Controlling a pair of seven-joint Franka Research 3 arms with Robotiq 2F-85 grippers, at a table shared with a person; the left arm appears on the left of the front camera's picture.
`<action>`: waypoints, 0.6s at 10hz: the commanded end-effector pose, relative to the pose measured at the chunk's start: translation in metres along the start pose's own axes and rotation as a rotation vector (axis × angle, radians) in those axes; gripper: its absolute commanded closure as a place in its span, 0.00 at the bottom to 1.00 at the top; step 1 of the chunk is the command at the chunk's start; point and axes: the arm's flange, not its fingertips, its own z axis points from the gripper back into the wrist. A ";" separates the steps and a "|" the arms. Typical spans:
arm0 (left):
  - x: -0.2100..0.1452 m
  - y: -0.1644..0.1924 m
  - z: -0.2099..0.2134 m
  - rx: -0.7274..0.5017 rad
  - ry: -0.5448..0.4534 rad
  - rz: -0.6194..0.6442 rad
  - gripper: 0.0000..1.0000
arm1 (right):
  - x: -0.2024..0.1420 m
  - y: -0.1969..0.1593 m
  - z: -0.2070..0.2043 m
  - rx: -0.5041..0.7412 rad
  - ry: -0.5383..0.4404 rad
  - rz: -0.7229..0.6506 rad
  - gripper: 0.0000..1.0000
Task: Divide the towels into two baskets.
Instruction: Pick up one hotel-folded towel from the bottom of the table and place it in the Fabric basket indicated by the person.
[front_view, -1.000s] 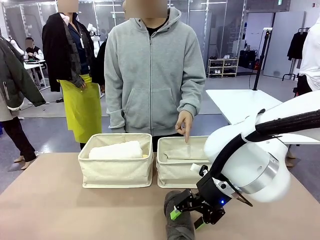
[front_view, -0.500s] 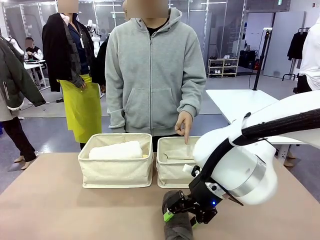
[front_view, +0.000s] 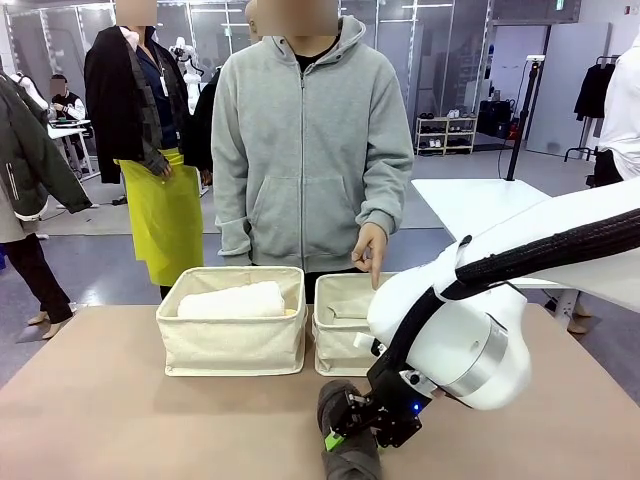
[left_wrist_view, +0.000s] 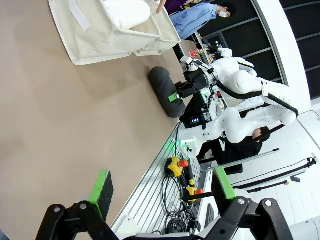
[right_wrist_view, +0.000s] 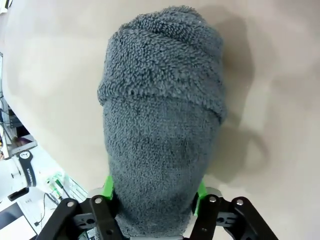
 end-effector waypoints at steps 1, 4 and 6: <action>-0.002 -0.004 0.003 0.004 0.003 -0.006 0.00 | 0.000 0.000 -0.009 -0.036 -0.019 0.001 0.57; -0.002 -0.004 0.003 0.004 0.003 -0.006 0.00 | -0.005 0.005 0.010 -0.030 -0.015 0.021 0.88; -0.002 -0.004 0.003 0.004 0.003 -0.006 0.00 | -0.017 0.023 0.044 -0.051 0.014 0.122 0.97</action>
